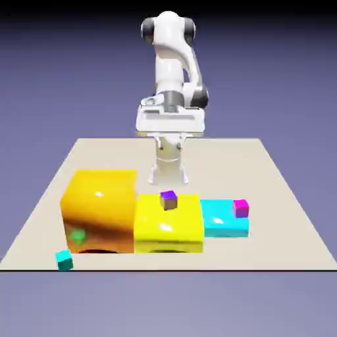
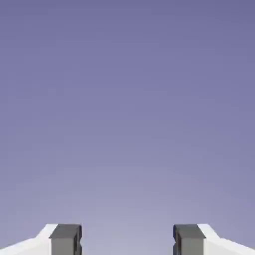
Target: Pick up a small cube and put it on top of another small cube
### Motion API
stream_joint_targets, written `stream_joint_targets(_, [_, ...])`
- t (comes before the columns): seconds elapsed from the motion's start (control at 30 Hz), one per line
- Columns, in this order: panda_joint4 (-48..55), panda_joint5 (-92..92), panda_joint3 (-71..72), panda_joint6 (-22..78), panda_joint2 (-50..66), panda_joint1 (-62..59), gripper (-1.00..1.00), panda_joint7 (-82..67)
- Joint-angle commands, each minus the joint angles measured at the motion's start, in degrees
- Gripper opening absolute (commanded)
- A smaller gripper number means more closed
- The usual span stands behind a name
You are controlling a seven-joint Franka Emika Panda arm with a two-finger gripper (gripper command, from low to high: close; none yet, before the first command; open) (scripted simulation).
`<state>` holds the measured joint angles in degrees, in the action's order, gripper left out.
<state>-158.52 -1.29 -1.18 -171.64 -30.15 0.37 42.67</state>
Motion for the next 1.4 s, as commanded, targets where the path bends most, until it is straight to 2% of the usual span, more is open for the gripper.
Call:
stream_joint_targets(0.0, [2.1,-1.1,-1.0,2.0,2.1,-0.3,0.0,0.2])
stream_joint_targets(1.37, [86.5,-44.8,-41.2,82.6,87.2,-10.9,0.0,7.3])
